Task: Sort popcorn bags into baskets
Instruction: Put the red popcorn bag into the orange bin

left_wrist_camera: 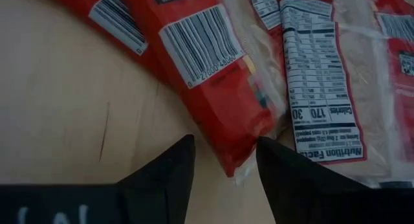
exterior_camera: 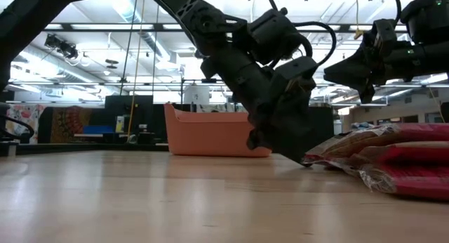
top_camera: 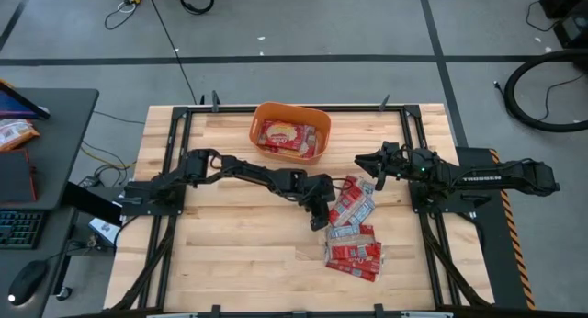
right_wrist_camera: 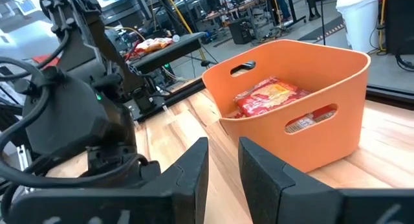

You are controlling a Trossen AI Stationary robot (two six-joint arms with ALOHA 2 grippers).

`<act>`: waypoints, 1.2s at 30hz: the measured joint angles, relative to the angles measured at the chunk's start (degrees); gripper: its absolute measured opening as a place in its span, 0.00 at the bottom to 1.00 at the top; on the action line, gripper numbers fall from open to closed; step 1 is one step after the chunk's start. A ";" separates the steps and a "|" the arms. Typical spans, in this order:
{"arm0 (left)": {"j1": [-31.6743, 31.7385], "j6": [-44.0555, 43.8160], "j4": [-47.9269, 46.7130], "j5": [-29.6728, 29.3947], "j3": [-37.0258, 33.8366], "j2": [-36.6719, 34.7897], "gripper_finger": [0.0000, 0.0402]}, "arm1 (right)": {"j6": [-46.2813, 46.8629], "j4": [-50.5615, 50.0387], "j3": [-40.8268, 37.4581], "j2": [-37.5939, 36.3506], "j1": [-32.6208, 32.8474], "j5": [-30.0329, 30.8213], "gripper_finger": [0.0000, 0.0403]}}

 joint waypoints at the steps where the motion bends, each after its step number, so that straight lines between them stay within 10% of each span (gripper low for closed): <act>1: -0.14 0.51 0.26 0.09 -0.04 0.02 0.43 | 0.00 0.11 0.00 0.00 -0.01 0.00 0.22; 9: -0.72 0.86 2.08 -0.15 -0.07 0.68 0.38 | 0.01 0.19 0.00 -0.02 -0.01 -0.01 0.22; 19: -0.38 3.90 1.66 -0.19 -0.11 0.65 0.03 | 0.01 0.16 0.00 -0.02 0.00 -0.01 0.22; 36: 3.78 21.21 -14.10 -8.52 0.24 -12.14 0.01 | 0.01 0.20 0.00 -0.02 -0.01 -0.01 0.22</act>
